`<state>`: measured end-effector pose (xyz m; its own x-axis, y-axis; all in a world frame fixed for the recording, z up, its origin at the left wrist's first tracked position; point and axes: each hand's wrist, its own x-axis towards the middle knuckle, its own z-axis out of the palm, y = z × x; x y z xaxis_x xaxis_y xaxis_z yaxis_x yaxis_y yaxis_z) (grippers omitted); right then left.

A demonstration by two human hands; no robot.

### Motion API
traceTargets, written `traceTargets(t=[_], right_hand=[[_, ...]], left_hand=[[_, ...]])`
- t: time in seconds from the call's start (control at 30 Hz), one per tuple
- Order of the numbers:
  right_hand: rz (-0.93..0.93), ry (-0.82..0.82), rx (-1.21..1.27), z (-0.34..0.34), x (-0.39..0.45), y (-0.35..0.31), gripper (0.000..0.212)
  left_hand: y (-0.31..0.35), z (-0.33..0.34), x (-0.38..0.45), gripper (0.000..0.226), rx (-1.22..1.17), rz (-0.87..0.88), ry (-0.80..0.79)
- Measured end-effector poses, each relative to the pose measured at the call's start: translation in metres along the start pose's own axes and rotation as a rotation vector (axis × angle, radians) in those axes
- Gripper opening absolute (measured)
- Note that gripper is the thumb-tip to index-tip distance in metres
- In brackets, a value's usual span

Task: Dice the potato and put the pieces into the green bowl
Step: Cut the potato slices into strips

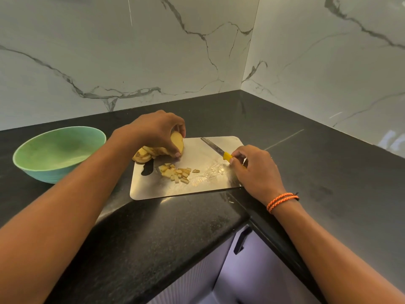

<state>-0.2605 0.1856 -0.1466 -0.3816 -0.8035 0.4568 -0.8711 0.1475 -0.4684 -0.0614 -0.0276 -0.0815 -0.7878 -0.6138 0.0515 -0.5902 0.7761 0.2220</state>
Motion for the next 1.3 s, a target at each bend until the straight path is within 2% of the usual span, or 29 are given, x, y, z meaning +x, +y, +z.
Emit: traceTargets(t=[0.13, 0.33, 0.47, 0.77, 0.87, 1.03, 1.1, 1.17, 1.23, 1.3], right_hand=[[0.011, 0.003, 0.019, 0.0, 0.001, 0.001, 0.014], [0.014, -0.008, 0.021, 0.001, 0.001, 0.001, 0.014], [0.011, -0.017, 0.015, 0.0, 0.001, 0.0, 0.014], [0.013, -0.011, 0.01, 0.0, 0.0, -0.001, 0.015], [0.019, 0.001, 0.01, 0.001, 0.001, 0.0, 0.015], [0.061, 0.081, 0.029, 0.003, 0.004, 0.003, 0.012], [0.083, 0.097, 0.04, 0.002, 0.005, 0.004, 0.011], [0.081, 0.114, 0.038, 0.002, 0.004, 0.003, 0.01], [0.076, 0.129, 0.037, 0.001, 0.002, 0.0, 0.011], [0.066, 0.122, -0.009, 0.001, 0.0, -0.003, 0.014]], left_hand=[[0.006, -0.001, 0.002, 0.048, -0.019, 0.063, 0.038], [0.009, 0.001, 0.005, 0.036, -0.022, 0.015, 0.073], [0.012, 0.008, 0.007, 0.027, -0.104, -0.021, 0.053], [0.025, 0.013, 0.008, 0.023, -0.114, -0.026, 0.104], [0.027, 0.007, 0.006, 0.019, -0.186, -0.007, 0.104], [0.038, 0.006, 0.004, 0.035, -0.489, 0.096, 0.151], [0.041, 0.017, 0.006, 0.054, -0.401, 0.07, 0.173], [0.04, 0.027, 0.009, 0.059, -0.252, 0.006, 0.273], [0.04, 0.029, 0.007, 0.042, -0.271, -0.019, 0.362], [0.043, 0.033, 0.003, 0.027, -0.261, -0.033, 0.342]])
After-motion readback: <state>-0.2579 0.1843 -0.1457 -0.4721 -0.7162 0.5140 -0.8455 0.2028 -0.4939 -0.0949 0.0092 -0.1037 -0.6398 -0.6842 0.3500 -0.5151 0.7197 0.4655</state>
